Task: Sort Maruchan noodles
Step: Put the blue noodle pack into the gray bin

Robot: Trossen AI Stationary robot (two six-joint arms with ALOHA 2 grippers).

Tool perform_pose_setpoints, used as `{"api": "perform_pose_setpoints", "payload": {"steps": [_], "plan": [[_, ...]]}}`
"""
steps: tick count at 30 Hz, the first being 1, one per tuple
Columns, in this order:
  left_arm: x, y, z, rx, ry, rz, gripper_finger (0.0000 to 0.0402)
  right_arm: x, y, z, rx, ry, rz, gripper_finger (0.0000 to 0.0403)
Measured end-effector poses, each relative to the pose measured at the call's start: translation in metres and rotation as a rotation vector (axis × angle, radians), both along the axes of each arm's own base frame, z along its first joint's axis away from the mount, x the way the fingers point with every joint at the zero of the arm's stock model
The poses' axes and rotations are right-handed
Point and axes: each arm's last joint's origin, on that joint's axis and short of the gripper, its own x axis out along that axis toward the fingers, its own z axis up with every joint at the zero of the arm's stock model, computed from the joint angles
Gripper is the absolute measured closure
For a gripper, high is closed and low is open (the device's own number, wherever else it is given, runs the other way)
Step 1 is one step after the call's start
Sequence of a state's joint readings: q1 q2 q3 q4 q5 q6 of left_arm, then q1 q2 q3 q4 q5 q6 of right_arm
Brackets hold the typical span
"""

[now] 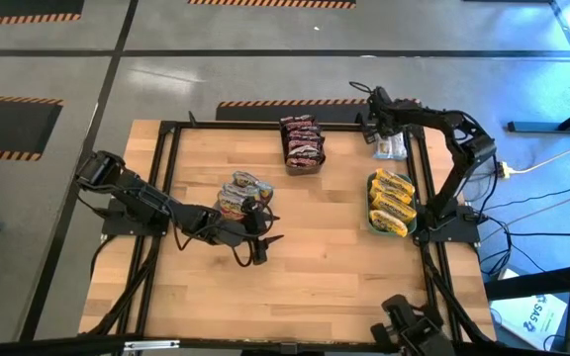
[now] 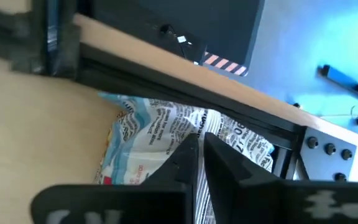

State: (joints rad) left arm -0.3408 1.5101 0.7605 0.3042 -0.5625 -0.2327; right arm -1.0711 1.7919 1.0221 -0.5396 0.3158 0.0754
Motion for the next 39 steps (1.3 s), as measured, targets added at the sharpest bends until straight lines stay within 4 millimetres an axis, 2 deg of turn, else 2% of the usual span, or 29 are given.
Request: {"api": "perform_pose_setpoints", "payload": {"steps": [9,22,30,39], "plan": [[0.0,0.0,0.0,0.0,0.0,0.0,0.0164,0.038,0.024,0.001,0.031,-0.024,0.189,0.038],[0.0,0.0,0.0,0.0,0.003,0.001,0.0164,0.091,0.074,0.0,0.046,-0.022,0.396,0.0379],[0.0,0.0,0.0,-0.001,0.003,0.002,0.0164,0.115,0.11,0.0,0.069,0.006,0.504,0.0379],[0.0,0.0,0.0,-0.018,-0.001,0.007,0.0164,0.131,0.149,-0.002,0.042,0.092,0.588,0.0379]]}}
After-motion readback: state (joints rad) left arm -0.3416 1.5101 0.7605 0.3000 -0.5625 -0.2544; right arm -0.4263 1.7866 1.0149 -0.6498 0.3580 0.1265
